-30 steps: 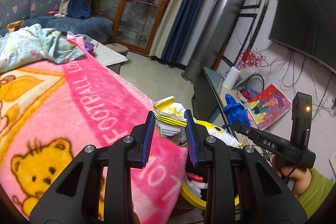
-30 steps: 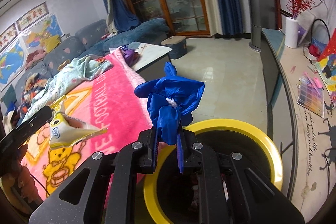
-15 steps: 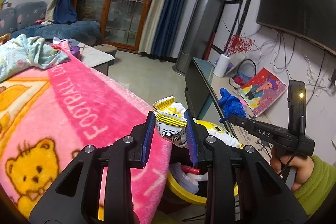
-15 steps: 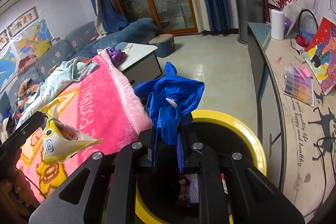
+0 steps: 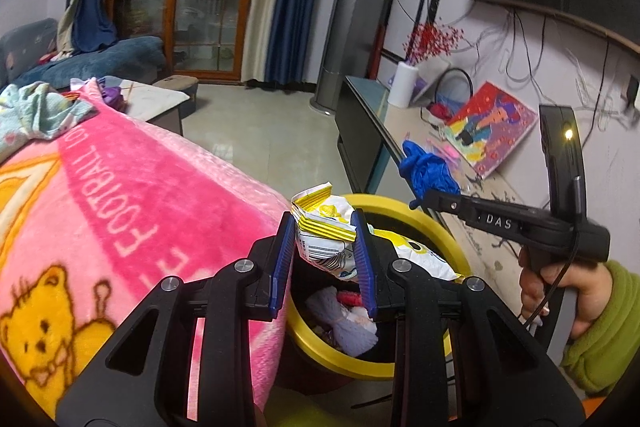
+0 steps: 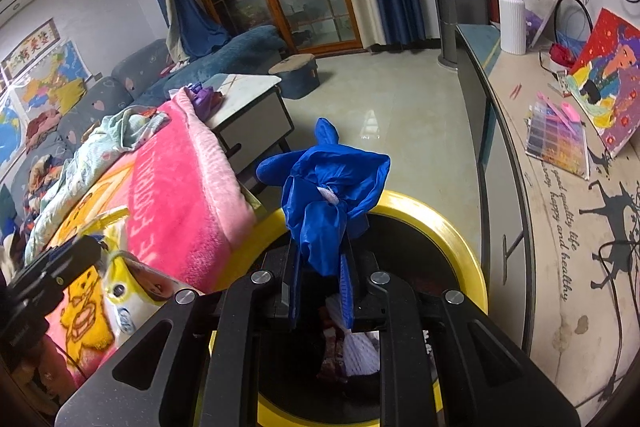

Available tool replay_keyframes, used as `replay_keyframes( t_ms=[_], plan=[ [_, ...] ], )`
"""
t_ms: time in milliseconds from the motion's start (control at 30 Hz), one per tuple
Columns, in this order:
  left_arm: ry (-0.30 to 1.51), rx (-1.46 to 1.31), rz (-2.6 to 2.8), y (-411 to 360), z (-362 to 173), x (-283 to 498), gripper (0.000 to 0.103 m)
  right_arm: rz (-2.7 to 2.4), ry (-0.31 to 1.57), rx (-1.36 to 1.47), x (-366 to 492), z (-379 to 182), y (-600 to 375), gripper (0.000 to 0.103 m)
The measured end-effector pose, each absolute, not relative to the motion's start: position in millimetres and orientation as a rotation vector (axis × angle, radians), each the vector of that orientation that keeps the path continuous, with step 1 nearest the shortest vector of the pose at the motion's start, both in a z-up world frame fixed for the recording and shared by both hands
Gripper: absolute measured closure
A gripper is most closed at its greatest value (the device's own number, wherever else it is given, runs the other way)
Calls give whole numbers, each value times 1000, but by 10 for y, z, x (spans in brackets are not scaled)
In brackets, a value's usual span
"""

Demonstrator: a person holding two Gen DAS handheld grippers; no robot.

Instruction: Collect trash

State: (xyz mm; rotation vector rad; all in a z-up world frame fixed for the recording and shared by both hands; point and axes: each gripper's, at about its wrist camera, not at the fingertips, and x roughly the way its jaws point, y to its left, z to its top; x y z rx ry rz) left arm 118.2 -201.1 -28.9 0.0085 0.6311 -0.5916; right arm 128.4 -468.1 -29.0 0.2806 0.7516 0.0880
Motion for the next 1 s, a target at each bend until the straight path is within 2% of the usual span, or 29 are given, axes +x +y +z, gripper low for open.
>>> replay_keyframes(
  t_ms=[200,400,567,833,900,967,1000],
  plan=[
    [661,60,-617,-2202,-432,1175,81,79,773,302,1264,-385,-4785,85],
    [689,85,-645,-2358,-543,1199,80,75,782,328,1261,-445,-4866,79],
    [720,79,-673,-2414,-611,1244,78,59,787,355,1245,-500,-4936,60],
    [735,43,-665,-2329,-594,1273,33,19,772,365,1231,-497,-4987,39],
    [739,25,-650,-2278,-581,1290,23,9,764,353,1230,-474,-4973,37],
    [743,10,-633,-2219,-564,1310,15,-5,754,336,1227,-448,-4949,28],
    [740,1,-617,-2171,-544,1316,11,-11,747,329,1222,-433,-4935,27]
  ],
)
